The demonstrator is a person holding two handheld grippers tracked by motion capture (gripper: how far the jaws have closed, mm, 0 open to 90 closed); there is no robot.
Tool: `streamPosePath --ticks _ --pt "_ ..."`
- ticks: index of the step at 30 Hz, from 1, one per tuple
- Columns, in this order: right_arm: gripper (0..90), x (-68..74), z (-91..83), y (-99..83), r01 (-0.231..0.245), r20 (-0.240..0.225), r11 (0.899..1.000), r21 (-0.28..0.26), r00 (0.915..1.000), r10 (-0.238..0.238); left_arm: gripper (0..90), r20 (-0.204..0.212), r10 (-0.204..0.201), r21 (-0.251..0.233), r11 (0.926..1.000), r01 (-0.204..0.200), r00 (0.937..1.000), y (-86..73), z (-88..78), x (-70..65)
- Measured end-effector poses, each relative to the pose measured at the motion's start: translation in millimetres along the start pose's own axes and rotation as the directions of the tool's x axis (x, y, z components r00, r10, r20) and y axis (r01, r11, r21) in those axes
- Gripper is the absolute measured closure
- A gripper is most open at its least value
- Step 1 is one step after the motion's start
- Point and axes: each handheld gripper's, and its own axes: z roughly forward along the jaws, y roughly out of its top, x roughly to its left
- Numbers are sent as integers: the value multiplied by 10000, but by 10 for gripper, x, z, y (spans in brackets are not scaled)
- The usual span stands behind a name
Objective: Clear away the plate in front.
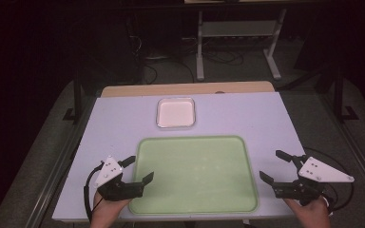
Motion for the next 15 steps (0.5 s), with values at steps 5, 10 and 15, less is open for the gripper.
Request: streamPosePath --ticks 5,10,15 --pt "138 -2 14 -9 -11 -40 10000 84 10000 11 156 -67 -74 36 10000 74 10000 -3 -5 13" --pt "138 28 23 -6 27 -95 9999 122 10000 -26 157 -10 -21 66 10000 21 10000 27 6 5" --pt "138 49 8 3 32 -58 10000 70 10000 -32 156 173 -209 -104 9997 211 9996 89 16 -9"
